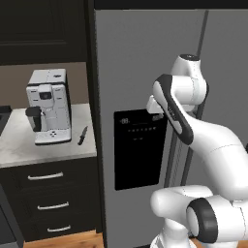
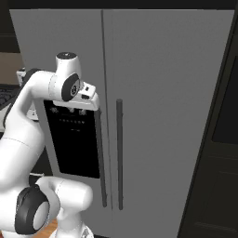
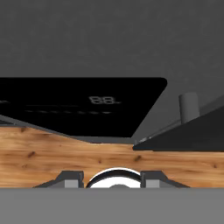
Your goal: Retrieve the butter from the fridge and place it on a plate on the dining table. Then retrieve the butter knife by the fridge and place it near the plate.
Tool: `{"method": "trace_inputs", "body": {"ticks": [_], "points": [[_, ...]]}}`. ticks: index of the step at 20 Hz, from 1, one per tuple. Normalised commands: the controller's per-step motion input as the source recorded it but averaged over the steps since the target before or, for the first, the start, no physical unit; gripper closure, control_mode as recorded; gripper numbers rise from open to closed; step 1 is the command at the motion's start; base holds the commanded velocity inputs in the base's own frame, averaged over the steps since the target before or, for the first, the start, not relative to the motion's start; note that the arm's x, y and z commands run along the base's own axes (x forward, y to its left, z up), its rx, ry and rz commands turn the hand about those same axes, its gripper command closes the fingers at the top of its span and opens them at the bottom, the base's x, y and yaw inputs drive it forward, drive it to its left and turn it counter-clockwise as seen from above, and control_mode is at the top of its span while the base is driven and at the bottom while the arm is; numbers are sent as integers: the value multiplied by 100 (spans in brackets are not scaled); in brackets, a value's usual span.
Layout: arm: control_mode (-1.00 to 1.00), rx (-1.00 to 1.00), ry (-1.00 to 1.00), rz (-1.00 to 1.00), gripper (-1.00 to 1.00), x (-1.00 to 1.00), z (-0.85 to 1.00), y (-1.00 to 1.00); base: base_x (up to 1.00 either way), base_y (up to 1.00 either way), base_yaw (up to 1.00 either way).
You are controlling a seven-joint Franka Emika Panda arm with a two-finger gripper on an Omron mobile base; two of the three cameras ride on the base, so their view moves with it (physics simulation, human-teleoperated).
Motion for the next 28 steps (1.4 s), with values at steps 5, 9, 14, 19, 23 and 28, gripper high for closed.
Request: {"method": "trace_inputs", "body": {"ticks": [5,9,14,19,23,28], "points": [[-100,0,0,0,-100,-5,0,0,0,0,0],[-100,0,0,0,-100,-8,0,0,0,0,0],[-100,0,0,0,-100,-12,0,0,0,0,0],[-100,0,0,-3,-100,-32,0,0,0,0,0],[-100,0,0,-5,-100,-43,0,0,0,0,0],[100,0,0,-1,-100,-8,0,0,-34,0,-4]]}}
